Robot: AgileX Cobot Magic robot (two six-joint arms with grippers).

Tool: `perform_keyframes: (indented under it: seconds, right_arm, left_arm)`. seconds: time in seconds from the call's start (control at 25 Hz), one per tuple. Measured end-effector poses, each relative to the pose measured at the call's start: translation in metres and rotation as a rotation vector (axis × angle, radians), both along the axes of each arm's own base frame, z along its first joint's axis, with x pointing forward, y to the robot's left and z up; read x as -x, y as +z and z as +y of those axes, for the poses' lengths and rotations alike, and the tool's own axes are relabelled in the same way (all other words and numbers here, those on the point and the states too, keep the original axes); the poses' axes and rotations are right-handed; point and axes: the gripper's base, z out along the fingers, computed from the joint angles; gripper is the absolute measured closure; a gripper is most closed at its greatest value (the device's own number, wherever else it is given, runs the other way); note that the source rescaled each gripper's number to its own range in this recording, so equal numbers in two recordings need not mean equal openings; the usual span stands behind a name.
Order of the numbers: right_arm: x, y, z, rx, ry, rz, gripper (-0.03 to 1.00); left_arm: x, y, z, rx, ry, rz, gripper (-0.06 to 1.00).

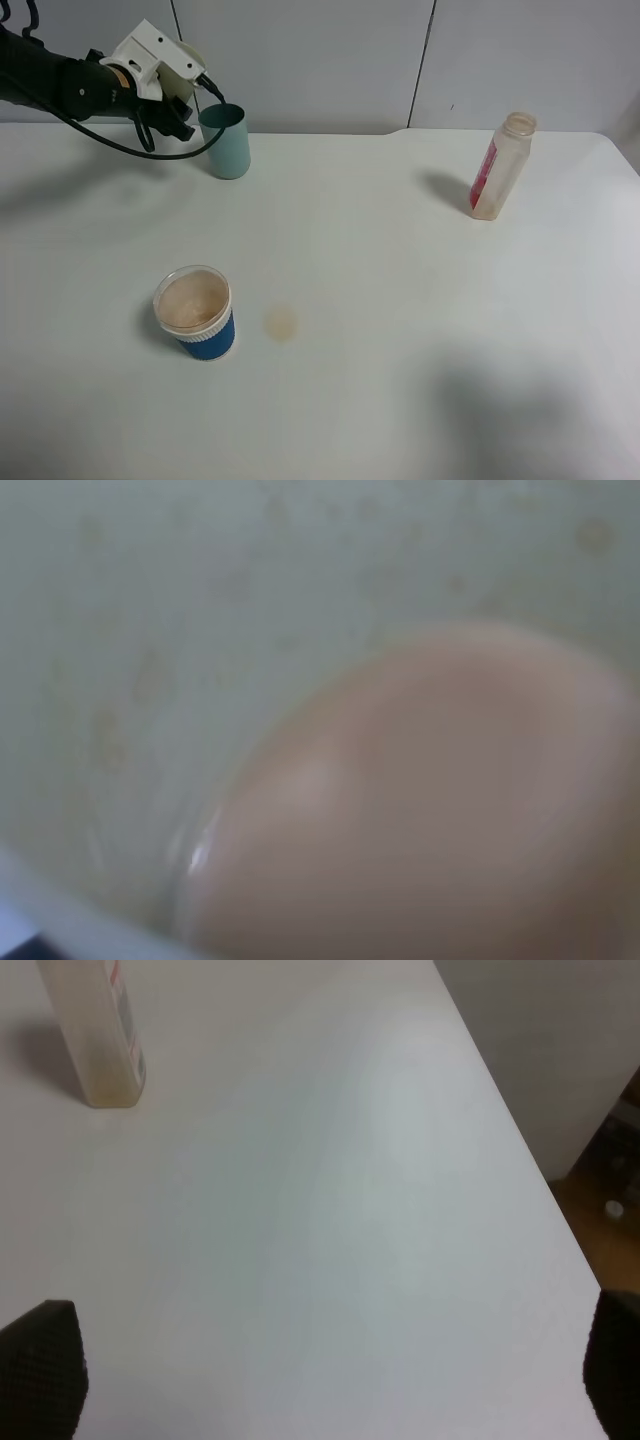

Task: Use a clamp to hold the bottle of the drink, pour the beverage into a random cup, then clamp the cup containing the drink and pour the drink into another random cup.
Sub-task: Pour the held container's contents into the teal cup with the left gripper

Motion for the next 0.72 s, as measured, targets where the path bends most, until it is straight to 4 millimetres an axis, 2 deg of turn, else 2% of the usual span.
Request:
perform_keyframes:
  seconds: [0.16, 0.36, 0.72]
  right_arm:
    - [0.0, 0.0, 0.0, 0.0, 0.0, 0.0, -0.03]
    - [0.0, 0.0, 0.0, 0.0, 0.0, 0.0, -0.03]
    - [0.0, 0.0, 0.0, 0.0, 0.0, 0.0, -0.03]
  left_arm:
    - [-0.008, -0.006, -0.002, -0.007, -0.006, 0.008, 0.93]
    - [-0.012, -0.004, -0.008, -0.015, -0.025, -0.006, 0.93]
    - [-0.012, -0.005, -0.01, -0.06, -0.055, 0.01, 0.93]
